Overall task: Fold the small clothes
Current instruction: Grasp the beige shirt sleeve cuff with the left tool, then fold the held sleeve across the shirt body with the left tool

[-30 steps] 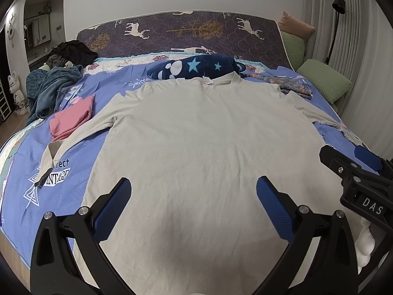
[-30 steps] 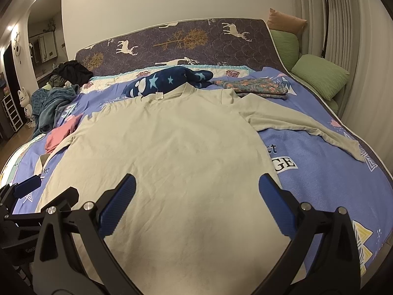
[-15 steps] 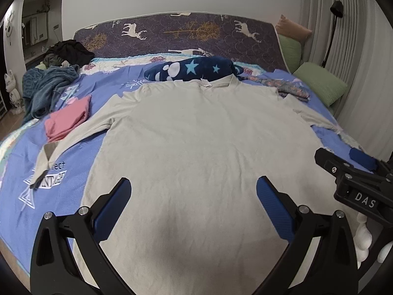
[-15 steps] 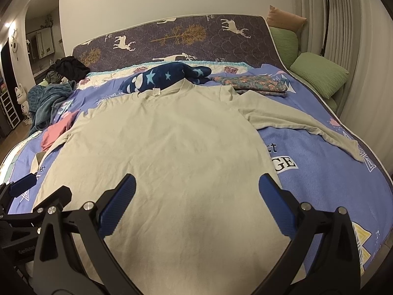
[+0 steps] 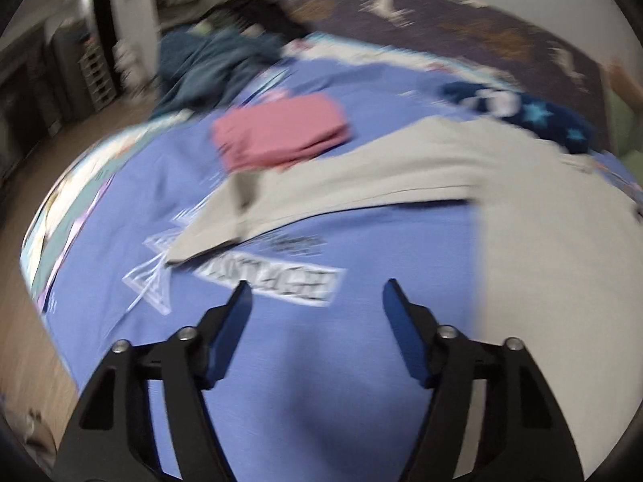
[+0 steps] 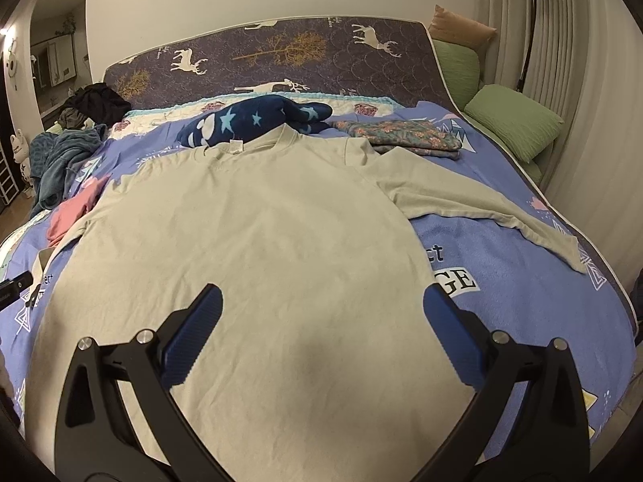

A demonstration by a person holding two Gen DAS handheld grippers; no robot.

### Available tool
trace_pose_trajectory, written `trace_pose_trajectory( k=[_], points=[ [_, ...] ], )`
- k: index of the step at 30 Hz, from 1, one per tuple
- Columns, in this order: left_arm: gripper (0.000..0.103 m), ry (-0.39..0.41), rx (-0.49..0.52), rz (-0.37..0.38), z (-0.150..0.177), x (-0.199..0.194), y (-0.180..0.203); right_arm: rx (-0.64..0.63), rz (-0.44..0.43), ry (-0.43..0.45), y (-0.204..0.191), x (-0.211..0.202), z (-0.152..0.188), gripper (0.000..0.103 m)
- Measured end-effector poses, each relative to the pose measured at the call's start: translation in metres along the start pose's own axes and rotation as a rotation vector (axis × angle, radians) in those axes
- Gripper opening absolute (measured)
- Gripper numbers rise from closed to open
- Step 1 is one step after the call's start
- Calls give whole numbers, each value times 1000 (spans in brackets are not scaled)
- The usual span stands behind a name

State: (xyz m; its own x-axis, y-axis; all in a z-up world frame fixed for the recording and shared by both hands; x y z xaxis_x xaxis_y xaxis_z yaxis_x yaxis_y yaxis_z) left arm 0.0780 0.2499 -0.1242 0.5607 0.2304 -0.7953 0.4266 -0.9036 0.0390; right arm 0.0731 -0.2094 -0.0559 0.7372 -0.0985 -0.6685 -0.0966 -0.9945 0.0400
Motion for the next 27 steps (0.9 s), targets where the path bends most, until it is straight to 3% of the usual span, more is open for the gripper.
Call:
trace_pose_trajectory(
  k=[2,5,11,13,16,17,18,19,20,22,27],
  points=[
    [55,-41,-91,-21,-7,22,-38,-5,7,-3,-1,3,-3,101],
    [55,-53,-113,-79,-15,42,-66,-27,18,-1,-7,7,-8,101],
    [57,-50,-152,-44,-34,66,-82,-68,22,-9,-21,15,-13,101],
    [63,-62,-147,-21,-41,77,-78,-73,14,-16,-26,18,-14,101],
    [63,-112,-106,-95,-45,101,-75,-80,4,-28,-31,22,-13,101],
    [60,-135,-111,-113,-44,107,-79,-80,1,-31,-32,23,-13,101],
    [41,-159,-133,-105,-43,113,-83,-79,-1,-33,-33,23,-13,101],
    [27,-179,-182,-51,-41,117,-90,-78,-3,-35,-33,24,-13,101],
    [5,-190,-242,20,-40,118,-97,-79,-2,-35,-33,24,-13,101],
    [2,-176,-308,80,-40,111,-106,-80,2,-34,-33,25,-14,101],
    [1,-57,-226,160,-67,63,-90,-81,1,-34,-31,30,-20,101]
  ],
)
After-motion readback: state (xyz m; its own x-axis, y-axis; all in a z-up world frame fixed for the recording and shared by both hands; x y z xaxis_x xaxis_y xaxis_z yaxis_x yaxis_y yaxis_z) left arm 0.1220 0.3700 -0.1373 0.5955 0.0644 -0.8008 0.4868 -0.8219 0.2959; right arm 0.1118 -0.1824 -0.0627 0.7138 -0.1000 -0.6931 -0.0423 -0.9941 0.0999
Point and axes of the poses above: each gripper's, at about its wrist camera, not at the fingertips, and x roughly the way its jaws point, y to its right, z to its underside, the point moved 3 cm from there along x, roughly the way its jaws point, and after that the axes turned 4 degrees about z, right-handed, at the moved point
